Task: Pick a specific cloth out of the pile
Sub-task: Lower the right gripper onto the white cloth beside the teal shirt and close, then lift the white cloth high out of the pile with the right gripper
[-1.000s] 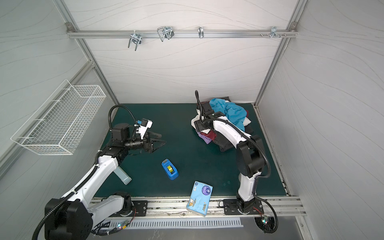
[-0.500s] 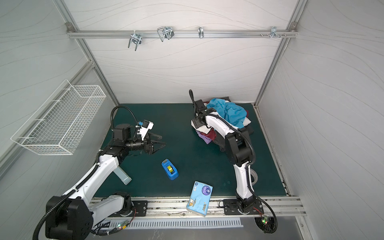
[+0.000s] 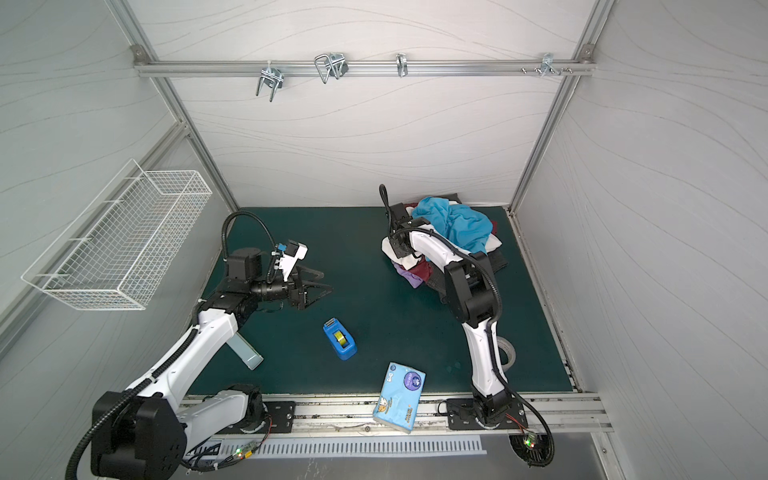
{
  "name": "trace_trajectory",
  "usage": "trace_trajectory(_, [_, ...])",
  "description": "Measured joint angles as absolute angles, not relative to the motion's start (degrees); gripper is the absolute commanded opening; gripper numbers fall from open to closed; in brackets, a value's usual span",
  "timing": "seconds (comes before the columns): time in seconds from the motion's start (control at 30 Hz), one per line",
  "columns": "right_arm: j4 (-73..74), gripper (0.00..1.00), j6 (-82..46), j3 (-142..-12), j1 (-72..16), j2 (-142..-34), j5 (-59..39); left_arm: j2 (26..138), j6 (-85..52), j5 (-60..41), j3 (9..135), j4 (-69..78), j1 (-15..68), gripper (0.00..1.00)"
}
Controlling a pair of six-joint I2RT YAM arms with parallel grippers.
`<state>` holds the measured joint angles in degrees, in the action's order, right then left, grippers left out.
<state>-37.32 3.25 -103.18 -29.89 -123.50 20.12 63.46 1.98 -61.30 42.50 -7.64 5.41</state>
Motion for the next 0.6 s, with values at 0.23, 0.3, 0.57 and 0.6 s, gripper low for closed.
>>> trace_trajectory(0.23, [-37.6,0.00,3.1,-103.1,-29.8,-123.3,20.8,63.5,2.0,-61.2,42.5,-7.9,5.4,0.99])
trace_trajectory(0.3, [-37.8,0.00,3.3,-103.1,-29.8,-122.8,21.1,63.5,2.0,-61.1,42.5,-8.1,5.4,0.99])
trace_trajectory(0.57, [-39.7,0.00,4.2,-103.9,-28.5,-113.4,19.8,63.4,2.0,-61.0,42.5,-8.6,5.4,0.99])
trace_trajectory(0.6, [-39.9,0.00,4.4,-104.6,-28.0,-111.9,19.3,63.4,2.1,-61.0,42.5,-8.6,5.4,0.99])
